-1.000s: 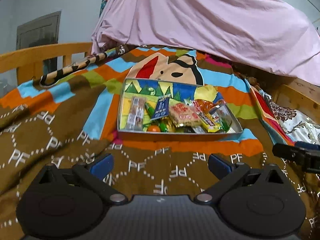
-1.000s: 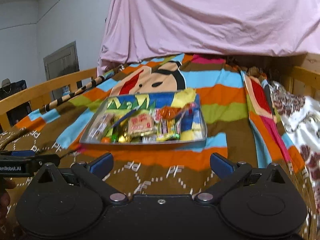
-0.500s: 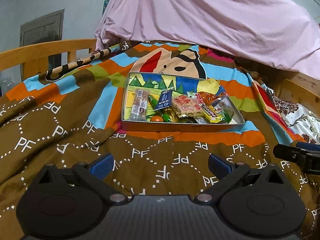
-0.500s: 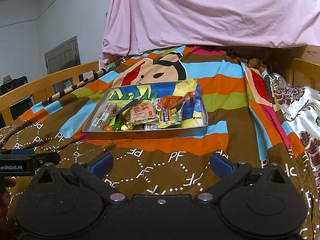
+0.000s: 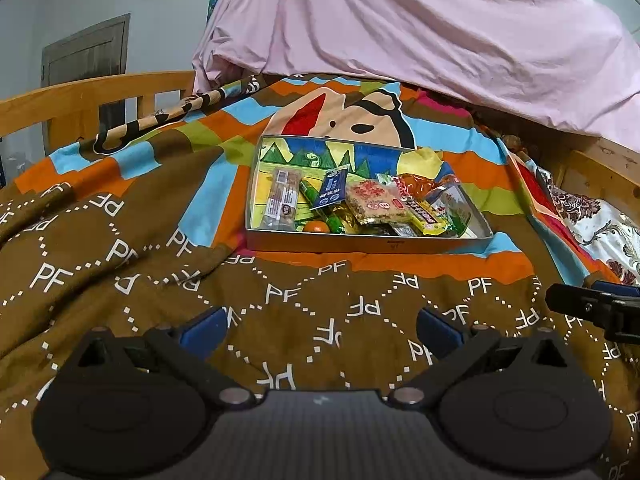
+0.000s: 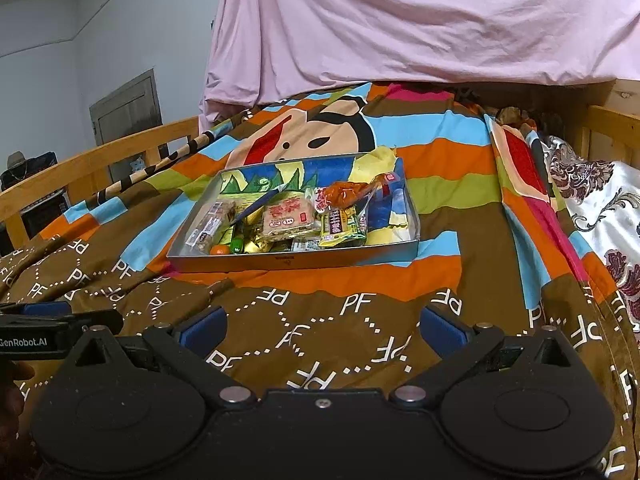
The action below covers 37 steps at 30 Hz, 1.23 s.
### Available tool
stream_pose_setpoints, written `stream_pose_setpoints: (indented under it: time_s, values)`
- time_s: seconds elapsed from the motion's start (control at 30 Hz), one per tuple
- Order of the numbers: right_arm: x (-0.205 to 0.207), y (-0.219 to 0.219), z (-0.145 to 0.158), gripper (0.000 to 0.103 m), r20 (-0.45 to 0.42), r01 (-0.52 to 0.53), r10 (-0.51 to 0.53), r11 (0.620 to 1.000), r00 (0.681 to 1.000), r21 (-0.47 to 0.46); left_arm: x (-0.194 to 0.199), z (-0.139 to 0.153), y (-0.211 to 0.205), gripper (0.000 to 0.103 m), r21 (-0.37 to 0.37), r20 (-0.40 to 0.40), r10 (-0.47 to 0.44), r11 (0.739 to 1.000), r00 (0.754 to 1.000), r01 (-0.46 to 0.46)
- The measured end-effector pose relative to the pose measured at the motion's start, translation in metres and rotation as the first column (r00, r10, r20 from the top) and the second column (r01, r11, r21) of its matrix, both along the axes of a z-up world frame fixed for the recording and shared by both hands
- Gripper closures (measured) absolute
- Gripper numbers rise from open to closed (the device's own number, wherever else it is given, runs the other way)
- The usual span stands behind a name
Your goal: Organize snacks
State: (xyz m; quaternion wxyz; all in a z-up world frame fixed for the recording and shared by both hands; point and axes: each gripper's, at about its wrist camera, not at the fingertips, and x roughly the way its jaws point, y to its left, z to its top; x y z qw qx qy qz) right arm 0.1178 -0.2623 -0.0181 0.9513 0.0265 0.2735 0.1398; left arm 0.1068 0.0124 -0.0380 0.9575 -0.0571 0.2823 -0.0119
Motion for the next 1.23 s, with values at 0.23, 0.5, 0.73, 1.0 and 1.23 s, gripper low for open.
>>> stream_pose_setpoints:
  time_s: [0.23,0.5,0.73,1.0,1.23]
  values:
    - [0.0001,-0.0004,-0.0005,0.001,-0.002,-0.001,0.001,1.0,1.0,0.0,-0.0003,-0.0001,-0.0005,0.0,0.001,0.001,0.0,1.0,1.0,0.0]
    - [0.0001,-0.0003,-0.0006,0.001,-0.003,-0.001,0.001,1.0,1.0,0.001,0.0003,-0.002,0.001,0.0,-0.004,-0.021,0.001,1.0,1.0,-0.002]
    - [0.0003,-0.0006,-0.0007,0.001,-0.002,-0.001,0.001,1.0,1.0,0.0,0.0021,-0.0062,0.0023,0.0,-0.013,-0.058,-0.014,1.0,0.998,0.013]
    - [-0.0003,0.0,-0.0011,0.001,-0.003,-0.002,0.002,1.0,1.0,0.0,0.001,-0.0079,0.0013,0.0,-0.009,-0.065,-0.003,1.0,0.998,0.002]
    - [-0.0005,0.0002,-0.001,0.001,-0.003,-0.001,0.001,1.0,1.0,0.0,0.0002,-0.0078,0.0005,0.0,0.019,-0.057,0.01,1.0,0.998,-0.009]
